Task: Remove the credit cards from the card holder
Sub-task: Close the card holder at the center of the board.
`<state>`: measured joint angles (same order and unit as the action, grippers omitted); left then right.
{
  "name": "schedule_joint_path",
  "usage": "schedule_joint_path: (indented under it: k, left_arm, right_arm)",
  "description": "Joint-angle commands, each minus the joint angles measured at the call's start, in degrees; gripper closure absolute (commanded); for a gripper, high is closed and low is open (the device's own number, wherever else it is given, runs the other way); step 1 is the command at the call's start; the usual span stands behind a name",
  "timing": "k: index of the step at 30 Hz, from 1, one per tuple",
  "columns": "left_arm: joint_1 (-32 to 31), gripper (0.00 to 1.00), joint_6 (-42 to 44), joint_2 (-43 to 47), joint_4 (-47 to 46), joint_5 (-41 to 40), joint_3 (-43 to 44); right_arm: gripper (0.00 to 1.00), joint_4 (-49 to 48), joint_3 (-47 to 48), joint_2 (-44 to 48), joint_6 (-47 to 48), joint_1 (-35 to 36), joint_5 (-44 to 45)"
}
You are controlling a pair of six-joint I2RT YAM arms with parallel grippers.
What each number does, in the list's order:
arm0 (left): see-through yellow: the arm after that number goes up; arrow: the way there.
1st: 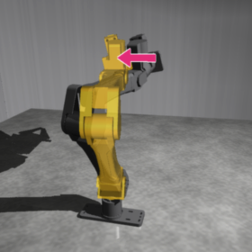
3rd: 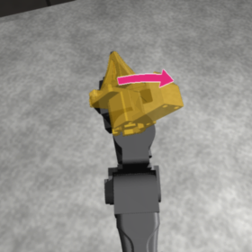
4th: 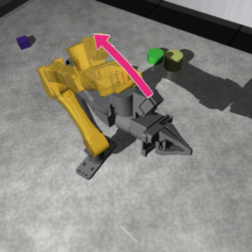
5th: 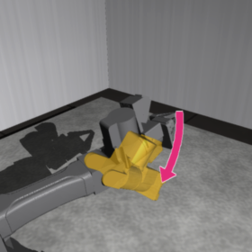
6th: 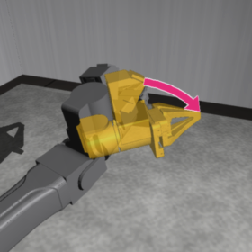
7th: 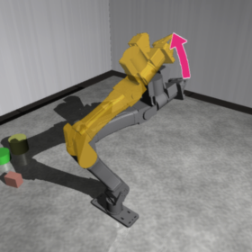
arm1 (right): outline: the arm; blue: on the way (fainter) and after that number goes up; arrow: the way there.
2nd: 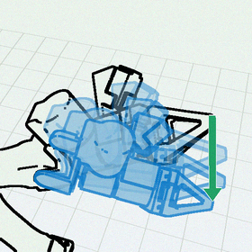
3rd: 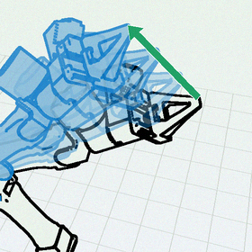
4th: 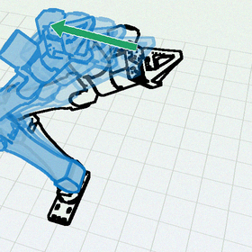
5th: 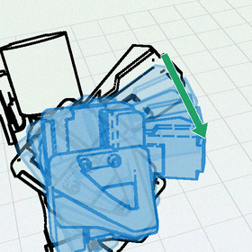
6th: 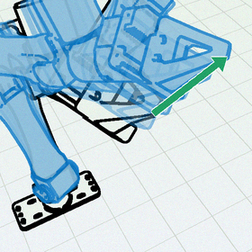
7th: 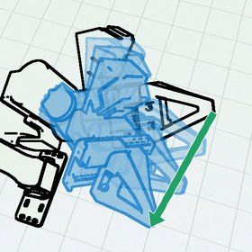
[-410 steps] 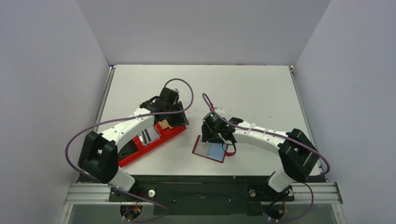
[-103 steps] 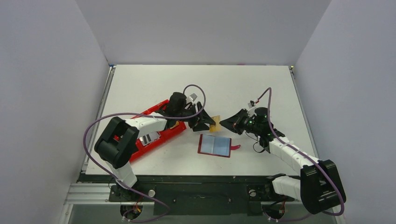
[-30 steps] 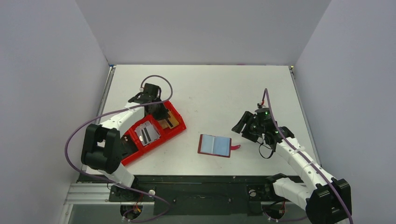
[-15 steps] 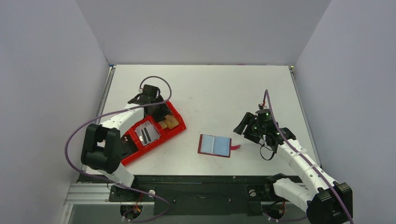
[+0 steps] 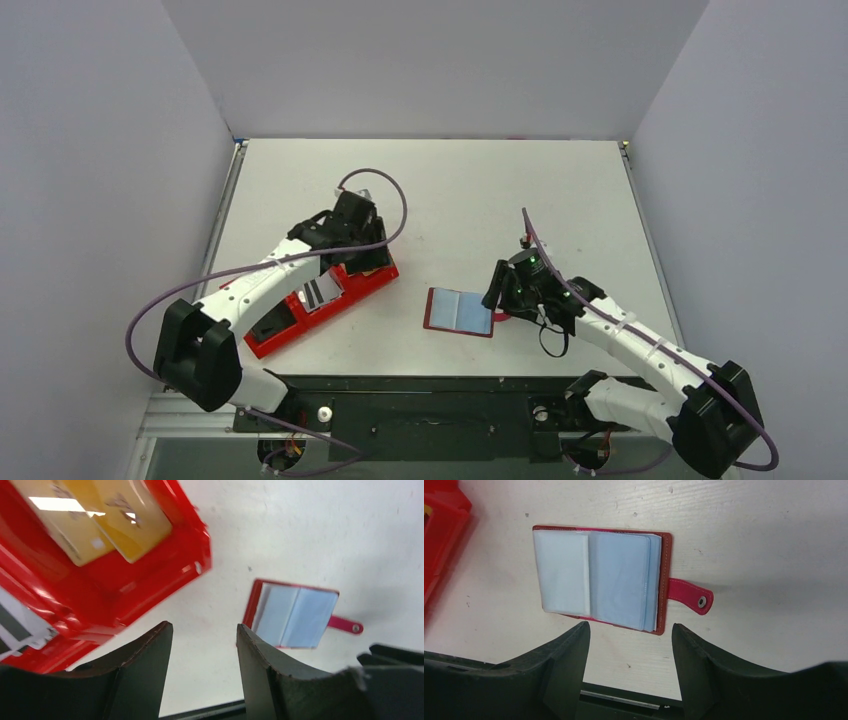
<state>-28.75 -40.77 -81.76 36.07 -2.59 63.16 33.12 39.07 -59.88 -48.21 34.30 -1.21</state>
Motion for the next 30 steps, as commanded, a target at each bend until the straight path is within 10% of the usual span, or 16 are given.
schedule_joint_path:
  k: [1,30]
  left_arm:
    - [-6.7,0.52,1.3,0.9,1.7,0.6,1.0]
    - [-18.1,0.45,2.1,-20.7,-12.5,10.0,0.5]
  right_arm:
    - [0.43,-0.4,-0.7,-1.4,-2.9,2.4,5.7]
    - [0.54,-9.5,-6.9,-8.7,-3.2,-1.1,9.3]
